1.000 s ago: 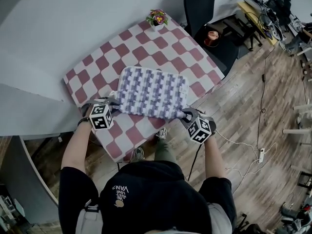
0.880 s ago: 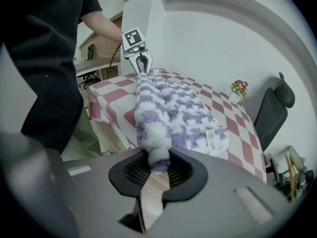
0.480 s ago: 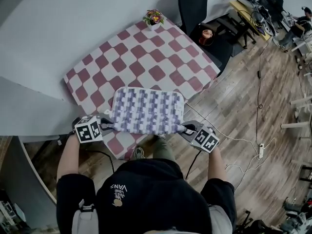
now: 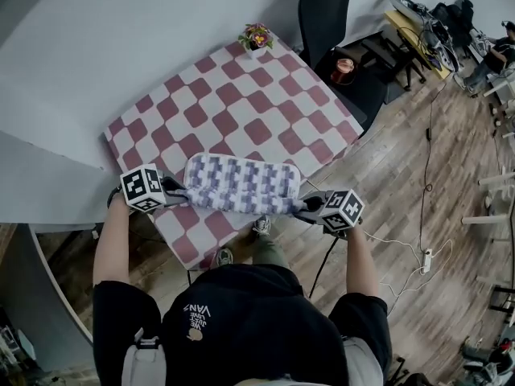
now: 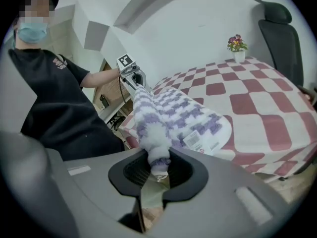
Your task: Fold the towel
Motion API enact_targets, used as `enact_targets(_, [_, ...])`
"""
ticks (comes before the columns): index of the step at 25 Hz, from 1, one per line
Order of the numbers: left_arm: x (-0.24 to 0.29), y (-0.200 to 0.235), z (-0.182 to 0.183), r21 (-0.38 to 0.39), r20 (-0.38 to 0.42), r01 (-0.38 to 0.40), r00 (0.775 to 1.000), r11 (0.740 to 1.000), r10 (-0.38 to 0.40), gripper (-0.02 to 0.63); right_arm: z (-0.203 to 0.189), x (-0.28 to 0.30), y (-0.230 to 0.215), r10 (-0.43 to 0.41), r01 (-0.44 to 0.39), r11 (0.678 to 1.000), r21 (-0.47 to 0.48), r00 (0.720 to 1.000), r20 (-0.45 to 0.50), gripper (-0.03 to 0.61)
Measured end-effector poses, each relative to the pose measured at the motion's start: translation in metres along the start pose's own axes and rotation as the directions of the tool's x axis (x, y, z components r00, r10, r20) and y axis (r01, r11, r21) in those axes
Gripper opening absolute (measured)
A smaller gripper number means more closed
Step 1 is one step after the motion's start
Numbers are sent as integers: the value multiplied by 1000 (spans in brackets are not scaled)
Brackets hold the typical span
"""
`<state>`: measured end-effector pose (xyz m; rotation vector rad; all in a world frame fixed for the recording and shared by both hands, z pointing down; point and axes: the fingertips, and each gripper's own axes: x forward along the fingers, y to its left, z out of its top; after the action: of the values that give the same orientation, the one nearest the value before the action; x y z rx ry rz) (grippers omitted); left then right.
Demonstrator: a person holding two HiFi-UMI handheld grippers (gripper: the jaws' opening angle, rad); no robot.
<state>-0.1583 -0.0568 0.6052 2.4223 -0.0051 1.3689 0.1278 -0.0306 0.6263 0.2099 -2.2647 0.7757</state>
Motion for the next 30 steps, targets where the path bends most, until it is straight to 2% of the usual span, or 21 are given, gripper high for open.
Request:
enact_targets(5, [-4,49,17,-86,44,-55,997,995,59,64,19,-6,-35,70,-74,991,114,997,37,71])
enact_targets(9, [4,83,23,-125,20,-130,991,984,134,66,27,-3,-65,84,-88,976,198,996,31,74])
enact_targets(12, [13,102,20,-161,-13,-185,983,970,185,69,30,3,-86,54,-58,955,291,998,20,84])
enact_targets(15, [24,117,11,-191,-53,-236,972,953,231,77,26,11,-105,-10,14,922,386,1000,-12,108])
enact_targets(17, [30,124,8,-232,-70,-265,964,936,256,84,22,14,-113,-45,54,892,449,998,-31,127])
enact_targets(19, [33,131,5,-297,-81,-299,954,907,288,94,22,15,-117,-68,73,861,503,997,-29,127])
enact_targets(21, [34,138,2,-356,-85,-336,941,872,328,123,22,15,-118,-76,68,836,545,997,-7,127])
enact_targets(23, [33,141,-1,-384,-80,-362,929,849,360,138,24,15,-119,-76,42,810,585,997,33,135])
enact_targets(26, [29,143,-4,-419,-53,-370,922,829,385,153,25,8,-123,-115,44,790,612,990,77,186])
enact_targets(28, [25,142,-6,-448,-20,-355,922,820,388,167,21,-2,-129,-179,97,789,606,981,75,288])
enact_targets(30, [15,141,-7,-480,15,-338,920,809,393,184,19,-15,-135,-236,137,782,608,968,86,318])
